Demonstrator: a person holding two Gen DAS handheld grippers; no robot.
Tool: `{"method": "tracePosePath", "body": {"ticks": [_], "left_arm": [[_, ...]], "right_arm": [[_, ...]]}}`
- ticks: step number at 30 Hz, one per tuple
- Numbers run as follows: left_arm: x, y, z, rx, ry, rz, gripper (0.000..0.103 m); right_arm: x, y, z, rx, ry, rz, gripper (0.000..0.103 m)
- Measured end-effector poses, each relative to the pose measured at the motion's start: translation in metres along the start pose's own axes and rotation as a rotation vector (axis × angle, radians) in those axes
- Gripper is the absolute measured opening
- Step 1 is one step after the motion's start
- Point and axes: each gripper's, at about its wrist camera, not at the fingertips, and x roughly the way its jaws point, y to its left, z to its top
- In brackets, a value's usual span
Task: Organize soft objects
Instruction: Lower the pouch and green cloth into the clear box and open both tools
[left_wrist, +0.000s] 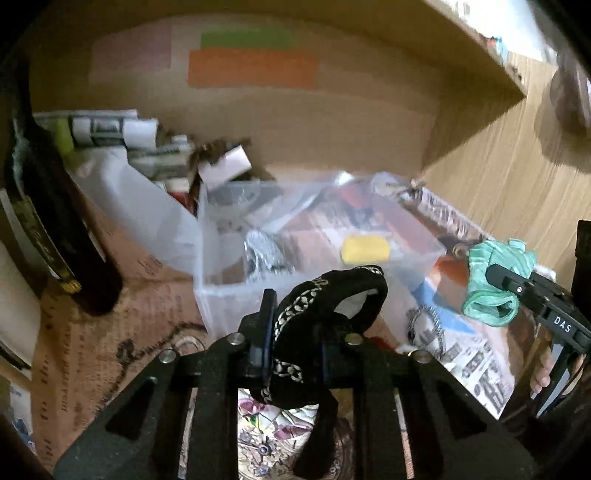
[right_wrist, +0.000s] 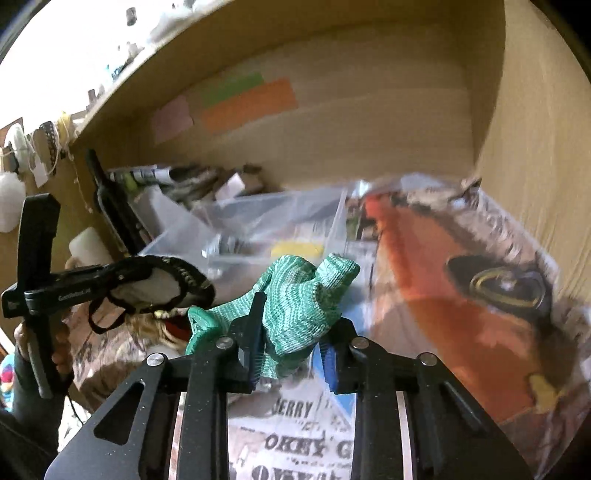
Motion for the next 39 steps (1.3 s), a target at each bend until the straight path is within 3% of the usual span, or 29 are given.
{"method": "tracePosePath", "body": {"ticks": [9, 16, 22, 28, 34, 39], "left_arm": [[-0.024, 0.006, 0.04, -0.029, -0.119, -0.007, 0.019], [-0.019, 0.013, 0.069, -0.045, -0.176, 0.024, 0.019], [0.015, 0.013, 0.089, -0.05, -0.153, 0.046, 0.019], [0.062, 0.003, 0.097, -0.019, -0.105, 0.099, 0.019], [0.11, -0.001, 0.09, -0.022, -0.008, 0.092, 0.019], [0.127, -0.01, 0.081, 0.023, 0.046, 0.087, 0.019]], "right_arm": [[0.001, 0.012, 0.036, -0.051, -0.096, 0.006, 0.024], [0.022, 0.024, 0.058, -0.093, -0.104, 0.014, 0.024], [0.052, 0.03, 0.072, -0.133, -0.068, -0.004, 0.024], [0.091, 0.027, 0.075, -0.171, 0.022, -0.031, 0.024], [0.12, 0.023, 0.068, -0.184, 0.117, -0.021, 0.024], [0.134, 0.028, 0.06, -0.226, 0.186, -0.016, 0.025]]}}
